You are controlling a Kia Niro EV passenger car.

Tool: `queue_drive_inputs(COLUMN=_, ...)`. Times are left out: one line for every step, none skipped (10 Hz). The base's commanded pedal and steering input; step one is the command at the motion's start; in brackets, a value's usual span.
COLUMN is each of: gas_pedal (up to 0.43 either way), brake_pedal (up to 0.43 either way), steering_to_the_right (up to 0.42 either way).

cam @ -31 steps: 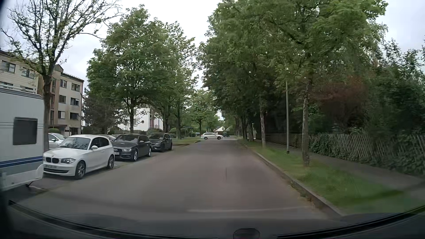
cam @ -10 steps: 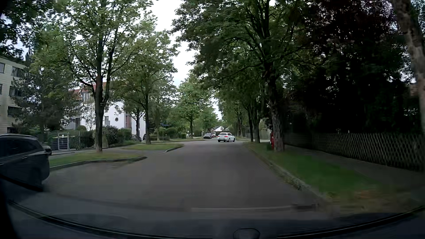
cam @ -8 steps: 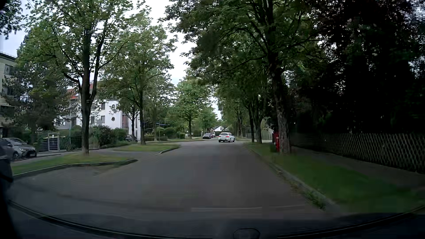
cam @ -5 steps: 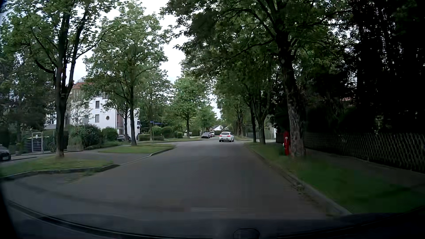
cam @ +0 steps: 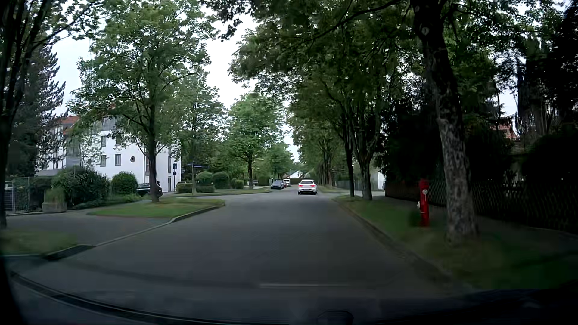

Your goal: Follow the waypoints while adhering to traffic rules and regulations

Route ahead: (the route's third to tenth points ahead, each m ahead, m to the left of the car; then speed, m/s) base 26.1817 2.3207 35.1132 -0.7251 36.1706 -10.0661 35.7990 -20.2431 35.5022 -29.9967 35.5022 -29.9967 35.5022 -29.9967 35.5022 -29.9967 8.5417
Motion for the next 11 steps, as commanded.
queue_drive_inputs(gas_pedal=0.000, brake_pedal=0.000, steering_to_the_right=0.002)
queue_drive_inputs(gas_pedal=0.000, brake_pedal=0.000, steering_to_the_right=0.002)
queue_drive_inputs(gas_pedal=0.000, brake_pedal=0.000, steering_to_the_right=0.002)
queue_drive_inputs(gas_pedal=0.000, brake_pedal=0.000, steering_to_the_right=0.000)
queue_drive_inputs(gas_pedal=0.000, brake_pedal=0.000, steering_to_the_right=-0.003)
queue_drive_inputs(gas_pedal=0.000, brake_pedal=0.000, steering_to_the_right=-0.004)
queue_drive_inputs(gas_pedal=0.000, brake_pedal=0.006, steering_to_the_right=-0.006)
queue_drive_inputs(gas_pedal=0.000, brake_pedal=0.006, steering_to_the_right=-0.007)
queue_drive_inputs(gas_pedal=0.000, brake_pedal=0.018, steering_to_the_right=-0.007)
queue_drive_inputs(gas_pedal=0.000, brake_pedal=0.024, steering_to_the_right=-0.007)
queue_drive_inputs(gas_pedal=0.000, brake_pedal=0.030, steering_to_the_right=-0.007)
